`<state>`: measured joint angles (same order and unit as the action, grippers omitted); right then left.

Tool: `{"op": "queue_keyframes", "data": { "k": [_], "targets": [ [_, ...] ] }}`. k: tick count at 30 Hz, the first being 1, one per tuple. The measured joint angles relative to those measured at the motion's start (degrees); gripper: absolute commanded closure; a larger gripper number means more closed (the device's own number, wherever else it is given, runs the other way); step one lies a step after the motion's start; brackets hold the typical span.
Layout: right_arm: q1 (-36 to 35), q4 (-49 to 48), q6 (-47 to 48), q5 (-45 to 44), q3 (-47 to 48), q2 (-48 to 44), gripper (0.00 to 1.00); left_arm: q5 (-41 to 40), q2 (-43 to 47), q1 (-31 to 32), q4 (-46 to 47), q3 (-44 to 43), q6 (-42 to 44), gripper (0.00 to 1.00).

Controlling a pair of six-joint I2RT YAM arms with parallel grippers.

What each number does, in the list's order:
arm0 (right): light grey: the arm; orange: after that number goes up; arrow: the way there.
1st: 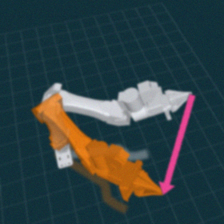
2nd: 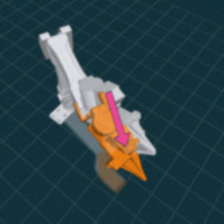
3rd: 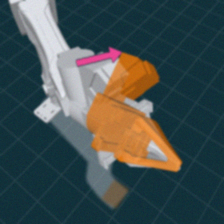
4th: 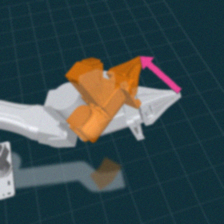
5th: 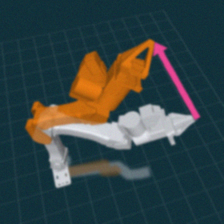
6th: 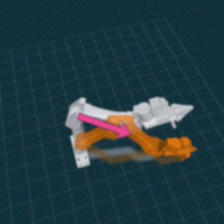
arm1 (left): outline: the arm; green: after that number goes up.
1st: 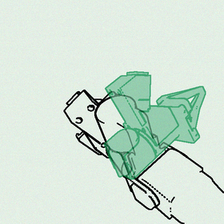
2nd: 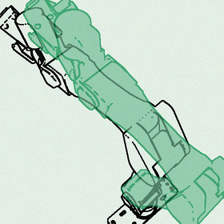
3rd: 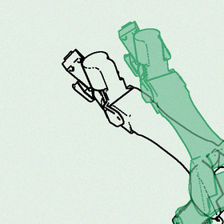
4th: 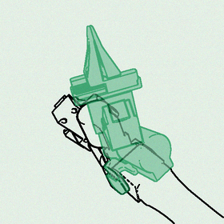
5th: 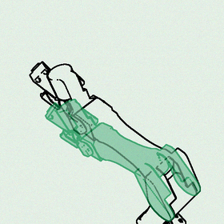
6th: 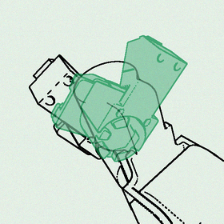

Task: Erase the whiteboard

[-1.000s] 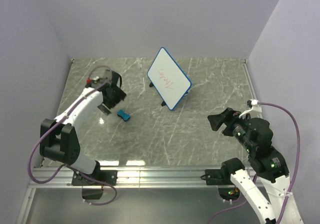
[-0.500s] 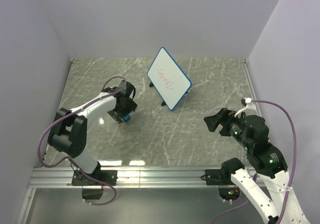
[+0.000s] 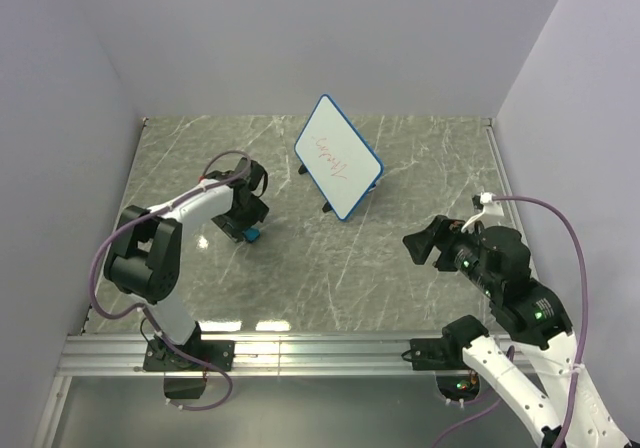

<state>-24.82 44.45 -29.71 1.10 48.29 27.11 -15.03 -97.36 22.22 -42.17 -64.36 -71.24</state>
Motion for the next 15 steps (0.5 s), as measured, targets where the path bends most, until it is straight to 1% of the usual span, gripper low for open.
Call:
{"op": "queue_keyframes", "data": {
  "k": [4, 8, 12, 14, 15],
  "targets": [
    [-0.63, -0.35, 0.70, -1.11, -0.13, 0.35, 0.08, -0.15, -0.79, -1.60, 0.39, -0.11, 0.74, 0.31],
    [-1.33, -0.68, 1.38, -2.38, -0.37, 0.87, 0.09, -0.46, -2.89, -1.86, 0.96, -1.07, 2.05, 0.36],
    [-1.66, -0.74, 2.10, -3.50, -0.46, 1.62, 0.08, -0.39, -4.46, -1.84, 1.95, -1.68, 3.21, 0.45],
    [-1.68, -0.74, 2.34, -3.80, -0.50, 1.92, 0.08, -0.35, -4.98, -1.84, 2.38, -1.77, 3.54, 0.57],
    [-1.68, -0.74, 2.45, -4.04, -0.52, 2.05, 0.08, -0.31, -5.31, -1.84, 2.49, -1.86, 3.87, 0.57]
  ]
}}
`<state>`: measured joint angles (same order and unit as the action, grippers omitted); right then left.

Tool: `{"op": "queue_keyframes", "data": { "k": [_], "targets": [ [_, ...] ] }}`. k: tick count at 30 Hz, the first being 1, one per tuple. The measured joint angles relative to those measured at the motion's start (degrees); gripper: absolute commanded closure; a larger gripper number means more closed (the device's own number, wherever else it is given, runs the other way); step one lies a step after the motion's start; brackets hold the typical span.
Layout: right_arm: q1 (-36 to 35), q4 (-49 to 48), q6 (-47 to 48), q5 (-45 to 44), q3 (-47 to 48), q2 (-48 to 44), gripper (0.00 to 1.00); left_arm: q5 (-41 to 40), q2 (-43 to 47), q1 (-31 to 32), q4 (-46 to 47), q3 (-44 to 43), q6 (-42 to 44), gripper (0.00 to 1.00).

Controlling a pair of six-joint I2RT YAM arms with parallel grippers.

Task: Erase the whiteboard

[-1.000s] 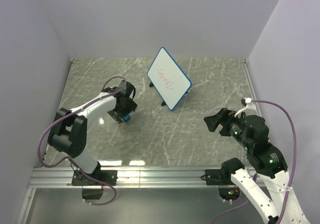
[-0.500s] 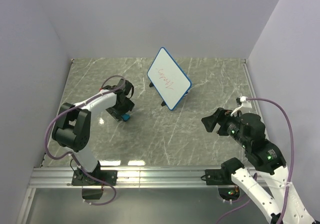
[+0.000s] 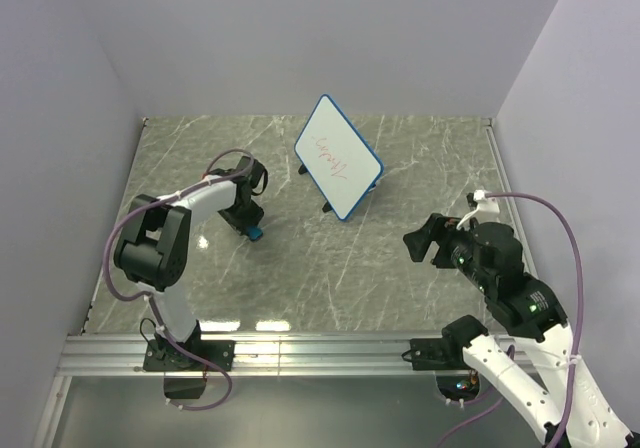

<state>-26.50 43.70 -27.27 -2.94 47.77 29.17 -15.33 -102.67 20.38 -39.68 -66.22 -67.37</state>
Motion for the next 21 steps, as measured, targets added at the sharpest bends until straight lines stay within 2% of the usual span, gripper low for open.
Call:
{"op": "queue_keyframes", "data": {
  "k": [5, 9, 11, 15, 21],
  "targets": [
    [-0.13, -0.07, 0.42, -1.18, 0.00, 0.76, 0.08, 0.28, -0.85, 0.00, 0.48, -0.68, 0.94, 0.74],
    [-0.15, -0.02, 1.49, -1.90, 0.68, 2.47, 0.07, 0.52, -1.31, -0.02, 0.98, -1.25, 2.23, 1.00],
    [-0.15, 0.50, 2.21, -1.73, 3.54, 5.22, 0.07, 0.52, -1.33, -0.02, 1.25, -1.49, 2.89, 1.00],
    [-0.26, -0.68, 3.54, 0.11, 15.47, 13.90, 0.06, 0.66, -1.33, 0.00, 0.96, -3.43, 4.98, 1.00],
    [-0.24, -4.39, 4.26, 3.76, 33.83, 30.40, 0.10, 0.68, -1.33, 1.07, -1.42, -17.14, 10.40, 1.00]
  ]
}}
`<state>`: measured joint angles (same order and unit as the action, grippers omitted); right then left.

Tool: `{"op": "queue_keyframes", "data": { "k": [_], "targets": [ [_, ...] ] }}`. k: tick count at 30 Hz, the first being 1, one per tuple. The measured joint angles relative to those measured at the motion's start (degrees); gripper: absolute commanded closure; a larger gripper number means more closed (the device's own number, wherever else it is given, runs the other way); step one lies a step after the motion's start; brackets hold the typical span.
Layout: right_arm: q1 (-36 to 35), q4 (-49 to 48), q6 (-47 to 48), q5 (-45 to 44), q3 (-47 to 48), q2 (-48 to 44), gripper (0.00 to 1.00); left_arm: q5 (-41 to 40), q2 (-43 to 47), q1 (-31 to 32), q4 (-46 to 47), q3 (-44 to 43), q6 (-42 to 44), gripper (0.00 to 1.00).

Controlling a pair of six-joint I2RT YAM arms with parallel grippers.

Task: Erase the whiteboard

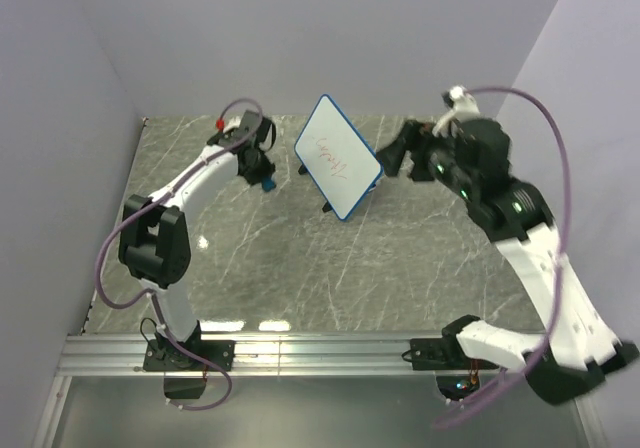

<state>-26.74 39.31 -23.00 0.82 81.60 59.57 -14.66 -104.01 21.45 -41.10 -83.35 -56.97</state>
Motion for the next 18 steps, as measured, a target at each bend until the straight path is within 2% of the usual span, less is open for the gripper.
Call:
{"op": "queue_keyframes", "data": {
  "k": [6, 8, 9, 14, 18],
  "targets": [
    [1.33, -0.24, -0.11, 4.07, 10.97, 16.76, 0.07, 3.43, -4.39, 2.58, -0.79, -21.09, 5.55, 1.00],
    [3.52, 0.22, -0.31, 7.41, 12.59, 21.14, 0.13, 5.35, -6.08, 3.98, -0.55, -25.46, 7.02, 1.00],
    [5.09, 0.94, -0.79, 9.25, 13.68, 23.37, 0.22, 6.16, -6.99, 4.50, -0.66, -27.15, 7.54, 1.00],
    [11.96, 4.50, -1.01, 14.45, 24.65, 37.24, 0.25, 11.58, -12.09, 7.37, 0.22, -32.63, 9.42, 1.00],
    [13.00, 5.97, -0.87, 16.04, 27.30, 44.39, 0.25, 15.54, -14.80, 9.31, 0.87, -32.81, 9.81, 1.00]
  ]
}}
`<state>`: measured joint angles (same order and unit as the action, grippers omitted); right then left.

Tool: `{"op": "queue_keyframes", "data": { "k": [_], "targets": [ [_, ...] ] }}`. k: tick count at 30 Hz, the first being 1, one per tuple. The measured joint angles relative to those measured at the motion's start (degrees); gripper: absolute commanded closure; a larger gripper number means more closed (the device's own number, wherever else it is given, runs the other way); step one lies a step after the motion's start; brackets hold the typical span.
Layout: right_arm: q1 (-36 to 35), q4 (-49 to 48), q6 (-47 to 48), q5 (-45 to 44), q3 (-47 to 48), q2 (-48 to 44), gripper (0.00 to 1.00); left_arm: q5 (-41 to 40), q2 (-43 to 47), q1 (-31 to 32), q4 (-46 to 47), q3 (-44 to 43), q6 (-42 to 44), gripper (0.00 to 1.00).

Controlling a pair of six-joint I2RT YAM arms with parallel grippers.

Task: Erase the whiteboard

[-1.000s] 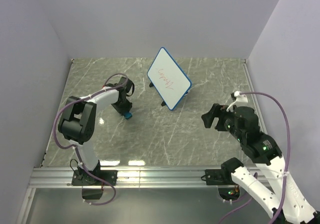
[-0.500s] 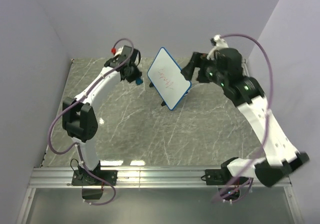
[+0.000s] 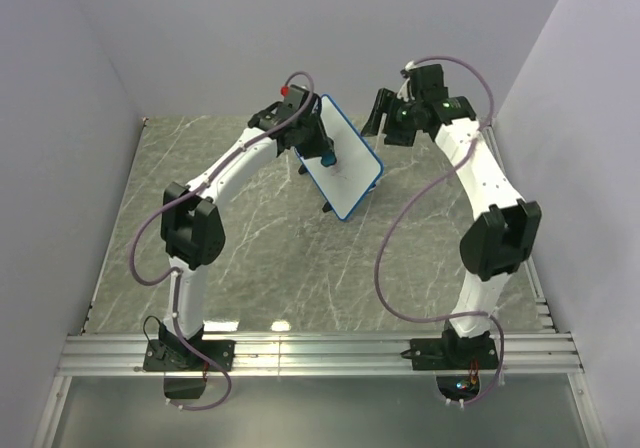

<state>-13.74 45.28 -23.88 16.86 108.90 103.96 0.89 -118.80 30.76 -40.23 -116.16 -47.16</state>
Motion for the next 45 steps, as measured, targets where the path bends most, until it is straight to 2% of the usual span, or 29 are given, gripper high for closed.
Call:
{"op": "queue_keyframes", "data": {
  "k": [5, 12, 19, 20, 21, 23, 24, 26, 39, 45],
  "targets": [
    [-0.98, 2.54, 0.81, 1.90, 1.73, 5.27, 0.31, 4.04, -1.18, 1.60, 1.49, 0.00, -0.02, 1.00],
    [-2.67, 3.63, 1.57, 1.97, 1.70, 6.08, 0.52, 7.21, -1.18, 2.10, 4.33, -0.17, -0.04, 1.00],
    [-3.17, 3.80, 2.84, 1.51, 1.66, 8.09, 0.64, 9.22, -1.77, 1.99, 7.06, -0.17, -0.13, 1.00],
    [-3.30, 3.89, 2.89, 1.46, 1.66, 8.57, 0.67, 9.49, -1.97, 1.99, 7.28, -0.17, -0.20, 1.00],
    [-3.45, 3.98, 3.04, 1.40, 1.62, 9.18, 0.75, 9.73, -2.16, 1.99, 7.50, -0.17, -0.28, 1.00],
    [-3.63, 4.02, 3.67, 1.73, 1.53, 9.92, 0.85, 10.19, -2.58, 1.99, 8.24, -0.11, -0.46, 1.00],
    [-3.67, 3.72, 3.91, 2.60, 1.36, 10.03, 0.94, 10.45, -2.62, 1.99, 8.83, 0.17, -0.57, 1.00],
    [-4.11, 2.60, 4.72, 3.52, 1.33, 10.08, 1.00, 10.54, -2.62, 1.97, 10.03, 1.07, -0.79, 1.00],
    [-3.67, -1.77, 5.53, 3.76, -3.58, 8.33, 1.00, 11.67, -2.54, 1.14, 19.63, 9.88, -4.57, 1.00],
    [-3.13, -2.05, 5.81, 4.17, -3.98, 8.22, 1.00, 12.28, -2.27, -2.14, 27.50, 21.24, -6.10, 1.00]
  ]
}}
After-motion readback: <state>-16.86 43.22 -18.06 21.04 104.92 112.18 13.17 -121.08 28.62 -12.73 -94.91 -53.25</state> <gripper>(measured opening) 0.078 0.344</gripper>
